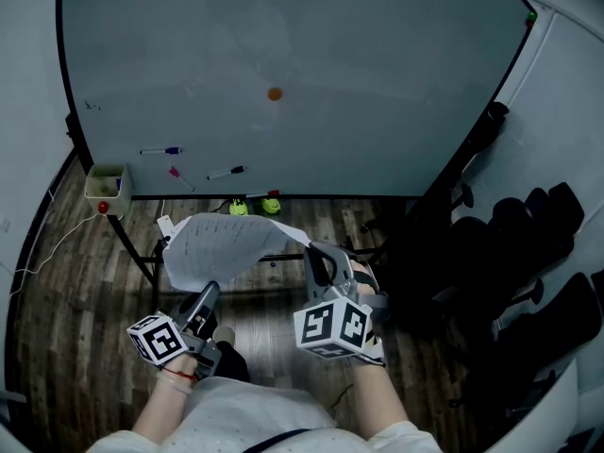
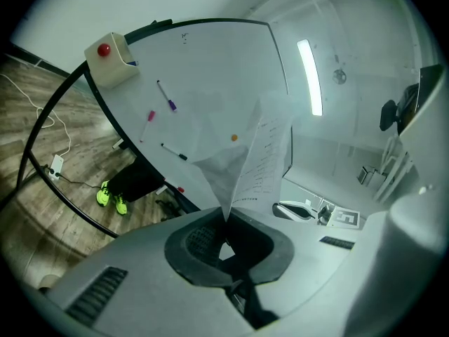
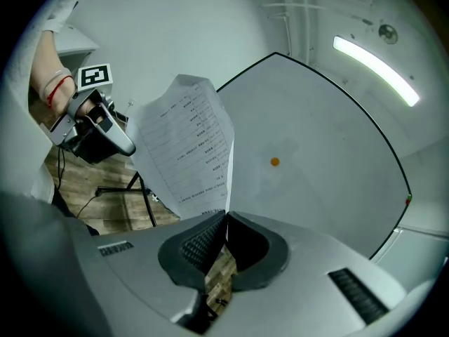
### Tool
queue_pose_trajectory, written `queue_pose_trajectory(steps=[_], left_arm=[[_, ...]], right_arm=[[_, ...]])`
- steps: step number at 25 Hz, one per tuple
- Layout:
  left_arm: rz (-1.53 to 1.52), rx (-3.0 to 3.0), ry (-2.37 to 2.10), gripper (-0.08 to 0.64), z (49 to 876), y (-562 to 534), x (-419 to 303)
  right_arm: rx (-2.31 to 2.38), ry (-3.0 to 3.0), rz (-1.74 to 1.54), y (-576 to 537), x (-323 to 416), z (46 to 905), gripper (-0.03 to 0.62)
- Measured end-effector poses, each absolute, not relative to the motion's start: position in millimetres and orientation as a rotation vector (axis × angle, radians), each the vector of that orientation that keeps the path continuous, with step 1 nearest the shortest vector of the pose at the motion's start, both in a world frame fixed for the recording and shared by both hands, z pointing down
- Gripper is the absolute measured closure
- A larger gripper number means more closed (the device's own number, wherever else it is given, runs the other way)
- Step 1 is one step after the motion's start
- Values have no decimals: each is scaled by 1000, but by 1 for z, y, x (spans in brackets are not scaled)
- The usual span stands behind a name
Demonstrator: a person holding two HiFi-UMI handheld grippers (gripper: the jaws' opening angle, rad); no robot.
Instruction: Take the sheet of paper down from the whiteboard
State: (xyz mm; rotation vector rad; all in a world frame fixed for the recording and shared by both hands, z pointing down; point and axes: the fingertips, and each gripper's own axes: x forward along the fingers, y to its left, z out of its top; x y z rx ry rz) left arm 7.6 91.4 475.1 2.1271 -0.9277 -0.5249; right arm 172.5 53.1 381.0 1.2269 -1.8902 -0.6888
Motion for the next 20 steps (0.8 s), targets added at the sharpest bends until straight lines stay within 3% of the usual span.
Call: queue_pose_trajectory(steps=[20], left_arm=[[-462,2138,-924,546,479,123,12]], right_arm=[[1278,-1953,-592,96,171,406,569]])
